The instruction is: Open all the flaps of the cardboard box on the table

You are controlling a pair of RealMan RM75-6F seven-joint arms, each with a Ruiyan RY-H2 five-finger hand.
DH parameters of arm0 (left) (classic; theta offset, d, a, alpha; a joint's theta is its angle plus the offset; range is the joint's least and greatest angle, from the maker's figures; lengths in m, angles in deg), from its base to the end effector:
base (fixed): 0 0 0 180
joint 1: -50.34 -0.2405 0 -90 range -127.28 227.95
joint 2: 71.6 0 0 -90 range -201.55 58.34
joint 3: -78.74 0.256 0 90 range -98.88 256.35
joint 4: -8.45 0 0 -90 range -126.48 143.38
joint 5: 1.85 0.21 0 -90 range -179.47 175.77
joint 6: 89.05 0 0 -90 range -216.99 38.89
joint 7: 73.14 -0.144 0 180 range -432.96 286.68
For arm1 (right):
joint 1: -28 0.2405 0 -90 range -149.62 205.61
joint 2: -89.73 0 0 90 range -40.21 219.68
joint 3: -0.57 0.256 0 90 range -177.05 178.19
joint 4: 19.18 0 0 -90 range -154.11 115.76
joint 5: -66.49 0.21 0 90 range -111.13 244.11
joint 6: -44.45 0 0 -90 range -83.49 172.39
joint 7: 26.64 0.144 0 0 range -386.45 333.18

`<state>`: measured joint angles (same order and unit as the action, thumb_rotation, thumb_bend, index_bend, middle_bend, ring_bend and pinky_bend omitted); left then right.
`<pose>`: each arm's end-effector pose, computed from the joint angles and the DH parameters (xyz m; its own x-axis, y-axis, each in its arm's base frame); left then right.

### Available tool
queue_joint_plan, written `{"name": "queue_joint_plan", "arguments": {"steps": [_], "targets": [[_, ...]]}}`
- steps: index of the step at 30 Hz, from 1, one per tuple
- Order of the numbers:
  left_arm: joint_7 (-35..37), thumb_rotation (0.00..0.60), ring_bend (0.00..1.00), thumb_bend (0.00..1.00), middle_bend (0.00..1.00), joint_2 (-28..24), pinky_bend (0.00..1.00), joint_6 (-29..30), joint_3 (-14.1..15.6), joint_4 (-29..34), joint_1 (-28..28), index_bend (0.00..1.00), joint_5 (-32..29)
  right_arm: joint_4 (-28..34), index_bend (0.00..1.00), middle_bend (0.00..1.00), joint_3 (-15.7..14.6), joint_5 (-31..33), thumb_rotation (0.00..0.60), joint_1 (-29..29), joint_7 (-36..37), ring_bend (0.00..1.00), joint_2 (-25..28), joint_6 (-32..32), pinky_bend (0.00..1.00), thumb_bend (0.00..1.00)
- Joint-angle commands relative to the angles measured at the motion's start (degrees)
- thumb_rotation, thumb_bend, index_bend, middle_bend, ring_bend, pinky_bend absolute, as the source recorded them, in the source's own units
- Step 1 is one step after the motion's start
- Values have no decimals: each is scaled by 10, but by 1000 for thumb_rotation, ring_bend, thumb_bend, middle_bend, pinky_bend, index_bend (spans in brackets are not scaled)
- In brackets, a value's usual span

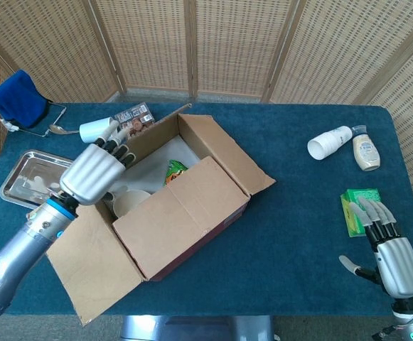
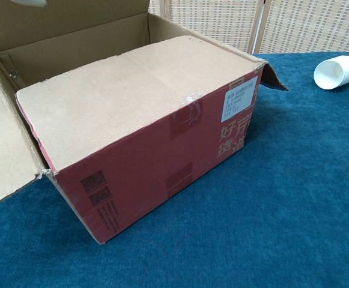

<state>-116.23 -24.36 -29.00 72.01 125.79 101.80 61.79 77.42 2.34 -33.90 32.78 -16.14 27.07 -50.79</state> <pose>-0.0786 0.3288 0.1683 0.8231 -0.1738 0.5406 0.4161 -0.4633 -0.7825 -0.2577 -0.1690 0.1688 0.1553 0.0981 0.9830 -0.9429 -0.2821 0.1771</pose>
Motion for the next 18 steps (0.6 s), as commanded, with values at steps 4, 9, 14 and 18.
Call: {"name": "queue_joint_plan", "arguments": {"steps": [4, 9, 14, 18], "targets": [[56, 407, 127, 0, 382, -39, 46, 14, -1, -37, -40, 350, 1, 0, 0, 0, -1, -2, 600, 1, -3, 0, -1, 1, 0, 124], [92, 405, 130, 0, 379, -38, 49, 10, 5, -82, -63, 350, -11, 1, 0, 0, -2, -4, 600, 1, -5, 0, -2, 2, 0, 124], [127, 409, 129, 0, 375, -19, 49, -5, 8, -146, -81, 350, -31, 2, 0, 0, -4, -5, 600, 1, -9, 0, -4, 4, 0, 123], [147, 404, 129, 0, 374, 5, 48, -18, 12, -188, -92, 350, -41, 3, 0, 0, -5, -8, 600, 2, -12, 0, -4, 6, 0, 125]]}}
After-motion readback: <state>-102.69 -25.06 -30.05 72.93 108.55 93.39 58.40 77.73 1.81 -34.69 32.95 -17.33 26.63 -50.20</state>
